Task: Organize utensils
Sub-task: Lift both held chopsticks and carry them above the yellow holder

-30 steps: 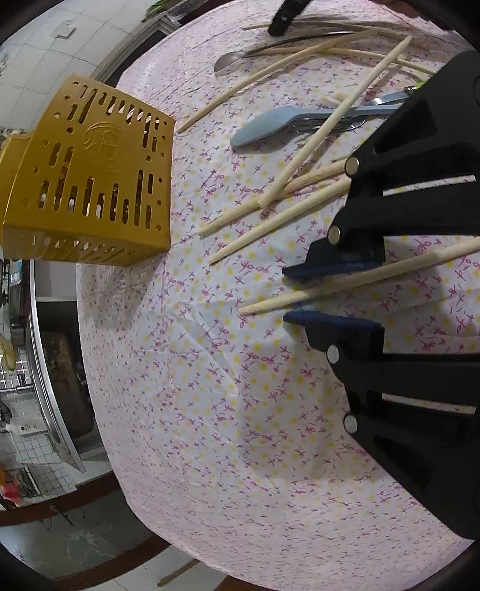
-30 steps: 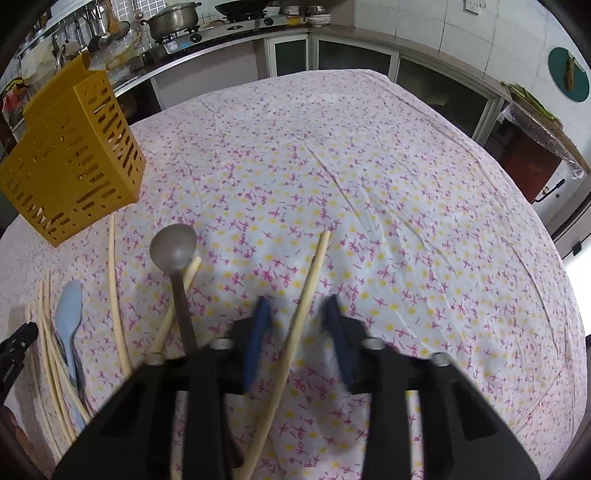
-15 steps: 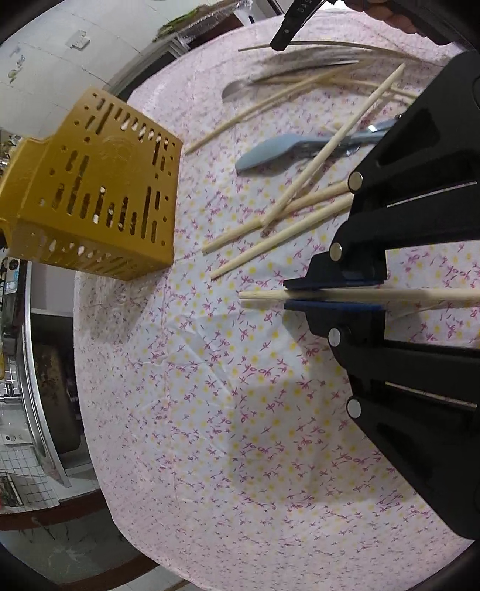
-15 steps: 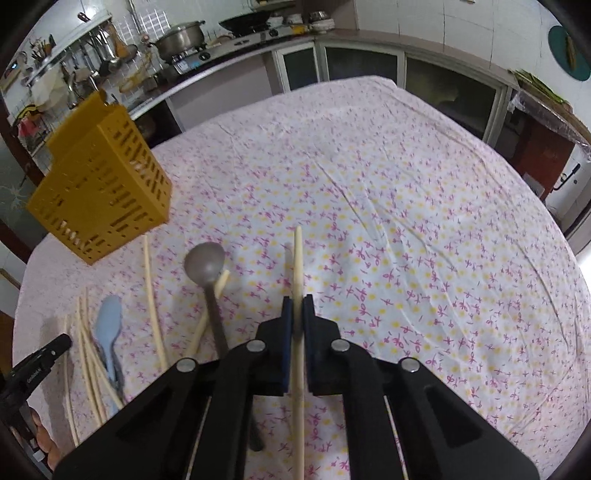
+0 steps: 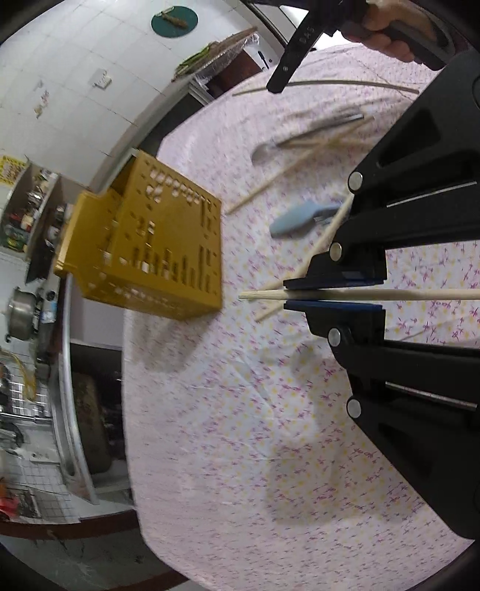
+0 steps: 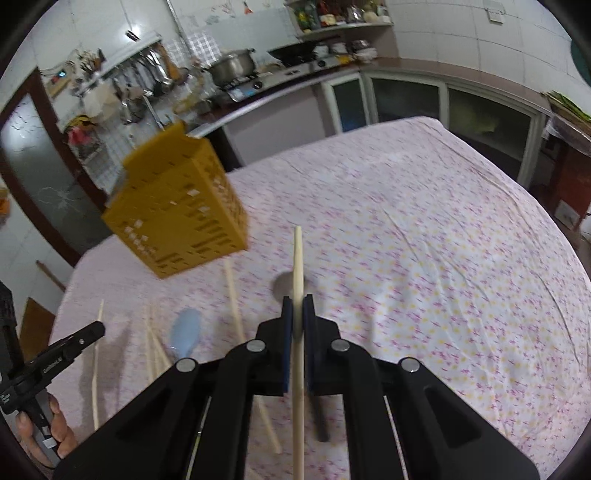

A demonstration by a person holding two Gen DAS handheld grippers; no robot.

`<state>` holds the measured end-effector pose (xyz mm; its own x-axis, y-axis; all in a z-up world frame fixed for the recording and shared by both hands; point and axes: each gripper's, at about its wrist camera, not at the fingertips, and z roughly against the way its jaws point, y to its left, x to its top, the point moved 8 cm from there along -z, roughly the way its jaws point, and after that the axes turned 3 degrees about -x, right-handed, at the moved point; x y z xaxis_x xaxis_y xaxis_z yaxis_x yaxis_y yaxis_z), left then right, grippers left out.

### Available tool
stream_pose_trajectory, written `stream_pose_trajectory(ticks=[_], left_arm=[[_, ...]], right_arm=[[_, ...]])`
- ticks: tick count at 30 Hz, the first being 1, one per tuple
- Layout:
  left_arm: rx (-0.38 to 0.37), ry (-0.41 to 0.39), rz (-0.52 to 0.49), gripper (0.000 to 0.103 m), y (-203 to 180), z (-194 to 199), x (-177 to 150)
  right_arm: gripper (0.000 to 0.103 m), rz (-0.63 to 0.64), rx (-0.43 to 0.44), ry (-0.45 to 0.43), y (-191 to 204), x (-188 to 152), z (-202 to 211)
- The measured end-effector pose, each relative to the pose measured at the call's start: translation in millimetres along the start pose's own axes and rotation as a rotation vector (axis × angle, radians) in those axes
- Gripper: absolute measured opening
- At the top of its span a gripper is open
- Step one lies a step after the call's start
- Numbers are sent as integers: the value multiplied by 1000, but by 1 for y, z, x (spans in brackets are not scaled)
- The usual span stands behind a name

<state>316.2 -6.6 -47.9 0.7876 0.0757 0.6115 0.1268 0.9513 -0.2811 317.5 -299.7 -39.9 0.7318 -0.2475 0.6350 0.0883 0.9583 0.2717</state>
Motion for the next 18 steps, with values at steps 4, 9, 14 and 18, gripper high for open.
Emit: stream_pose_trajectory(ticks=[4,9,14,18], left_arm=[[-43,-37,-20,4,-17,15,12],[-91,-112,-49,4,-33,31,30],[-129,-176,-47,4,-42,38,52],[-121,-254,-67,4,-44,45,70]], right_arm=[[6,18,60,-50,16,12,11],[6,49,103,-110,35,26,22],[6,67,148,-182,50,41,33],[6,82,172,-248,61,57,41]])
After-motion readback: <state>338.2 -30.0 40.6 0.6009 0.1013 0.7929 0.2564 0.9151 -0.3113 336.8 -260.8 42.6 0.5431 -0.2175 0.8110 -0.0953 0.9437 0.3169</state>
